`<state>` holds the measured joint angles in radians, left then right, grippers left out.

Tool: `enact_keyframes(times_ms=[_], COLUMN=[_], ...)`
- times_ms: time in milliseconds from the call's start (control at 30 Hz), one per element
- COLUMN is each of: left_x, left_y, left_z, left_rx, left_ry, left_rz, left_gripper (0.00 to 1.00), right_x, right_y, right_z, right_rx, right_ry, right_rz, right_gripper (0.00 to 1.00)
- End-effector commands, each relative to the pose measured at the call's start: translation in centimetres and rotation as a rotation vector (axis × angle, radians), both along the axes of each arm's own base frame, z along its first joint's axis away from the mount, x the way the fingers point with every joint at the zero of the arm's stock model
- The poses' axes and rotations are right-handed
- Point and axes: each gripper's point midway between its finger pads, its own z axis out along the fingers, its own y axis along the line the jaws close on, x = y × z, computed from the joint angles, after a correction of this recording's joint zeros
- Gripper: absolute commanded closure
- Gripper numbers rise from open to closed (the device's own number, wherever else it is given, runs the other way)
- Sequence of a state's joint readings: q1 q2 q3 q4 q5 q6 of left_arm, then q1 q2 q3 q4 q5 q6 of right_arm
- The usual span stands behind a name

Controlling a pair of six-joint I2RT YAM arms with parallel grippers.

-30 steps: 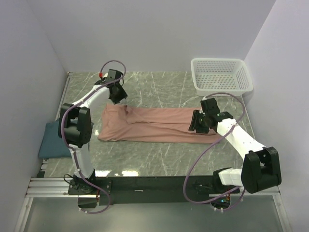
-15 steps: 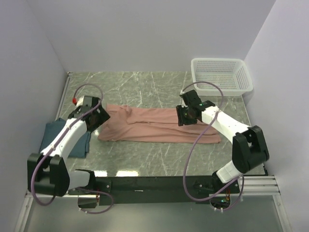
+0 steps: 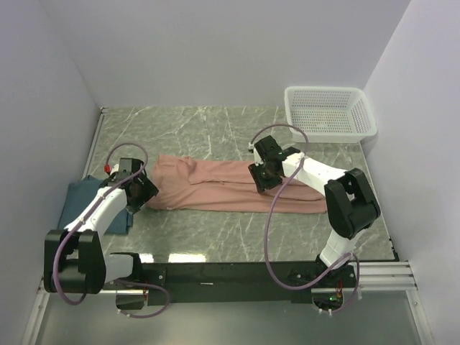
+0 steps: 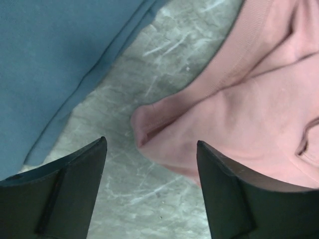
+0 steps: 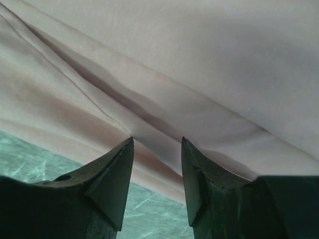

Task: Fold and stack the t-shirts
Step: Fold the tshirt

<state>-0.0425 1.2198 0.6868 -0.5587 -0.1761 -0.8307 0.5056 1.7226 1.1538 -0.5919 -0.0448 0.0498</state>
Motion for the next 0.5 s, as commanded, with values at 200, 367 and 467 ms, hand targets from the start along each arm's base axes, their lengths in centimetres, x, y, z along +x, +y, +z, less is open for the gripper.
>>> enact_keyframes(times_ms=[200,367,467], left_x=[0.5,0.1,-0.3], left_y=[0.4,0.6,1.0], left_z=[-1.4,-2.3,-2.7], left_rx=[-0.016,-0.006,0.01], left_ry=[0.032,0.077,0.103], left_rz=[0.002,0.002,0.011], left_gripper=[0.37,0.49,0.51], right_x=[1.5,2.8,3.9], right_y=[0.3,-0.4,-0.7], right_z=[-0.8,-1.6,-1.3], right_rx=[-0.044,-0.104,-0.13], right_ry=[-0.009,-0.031,-0.064], right_rz=[0.077,0.037,0.015], right_gripper=[0.53,0.55,0.55])
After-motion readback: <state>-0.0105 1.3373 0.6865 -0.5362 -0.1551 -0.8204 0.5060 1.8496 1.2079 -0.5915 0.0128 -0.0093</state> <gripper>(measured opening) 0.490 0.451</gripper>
